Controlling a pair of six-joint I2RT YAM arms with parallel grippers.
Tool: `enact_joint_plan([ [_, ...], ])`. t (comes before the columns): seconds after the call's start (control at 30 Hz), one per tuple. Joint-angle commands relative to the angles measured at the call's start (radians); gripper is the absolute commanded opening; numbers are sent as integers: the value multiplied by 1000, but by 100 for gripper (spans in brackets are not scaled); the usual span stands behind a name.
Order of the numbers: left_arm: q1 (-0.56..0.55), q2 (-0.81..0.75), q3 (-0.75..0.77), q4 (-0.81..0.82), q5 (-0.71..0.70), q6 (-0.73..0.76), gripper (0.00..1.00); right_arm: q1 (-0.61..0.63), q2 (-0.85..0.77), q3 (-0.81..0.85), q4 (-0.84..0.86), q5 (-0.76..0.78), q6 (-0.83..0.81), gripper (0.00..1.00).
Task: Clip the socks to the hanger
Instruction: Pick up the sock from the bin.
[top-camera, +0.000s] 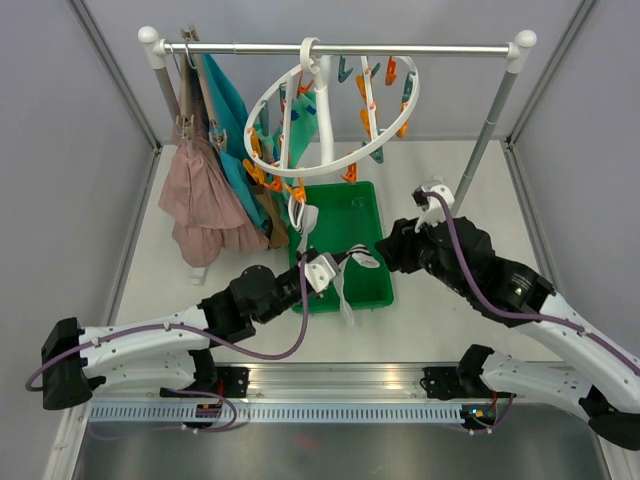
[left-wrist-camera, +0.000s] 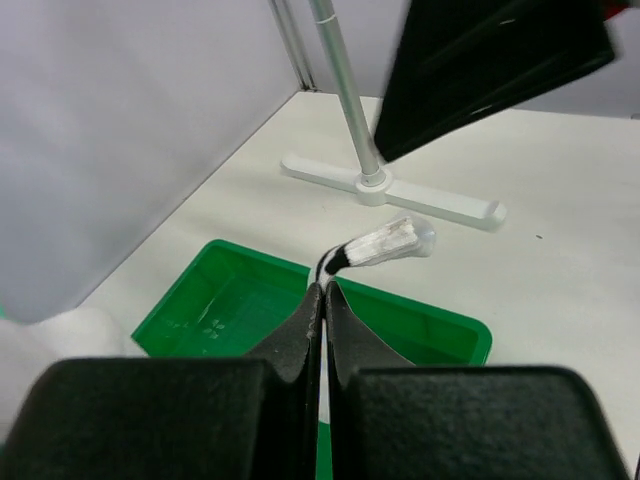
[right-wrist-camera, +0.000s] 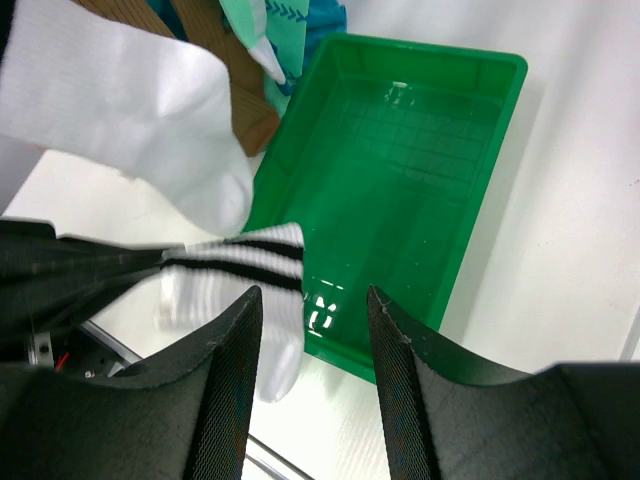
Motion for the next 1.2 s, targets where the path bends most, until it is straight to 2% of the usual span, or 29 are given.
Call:
enact_joint_plan([
  [0.0,57,-48,-12,45,89,-162,2,6,-113,-65,111,15,-44,52],
  [0.17,89,-68,-9,50,120,-242,2,6,-235,-173,230,-39,-116,52],
  [0.47,91,-70,100,-46,145,-299,2,6,-327,-356,451,-254,-243,69],
  [0.77,91,-62,205,-122,182,-320,2,6,-342,-390,522,-305,-314,71],
  [1.17,91,-71,219,-145,261,-329,2,6,-285,-350,599,-299,-365,68],
])
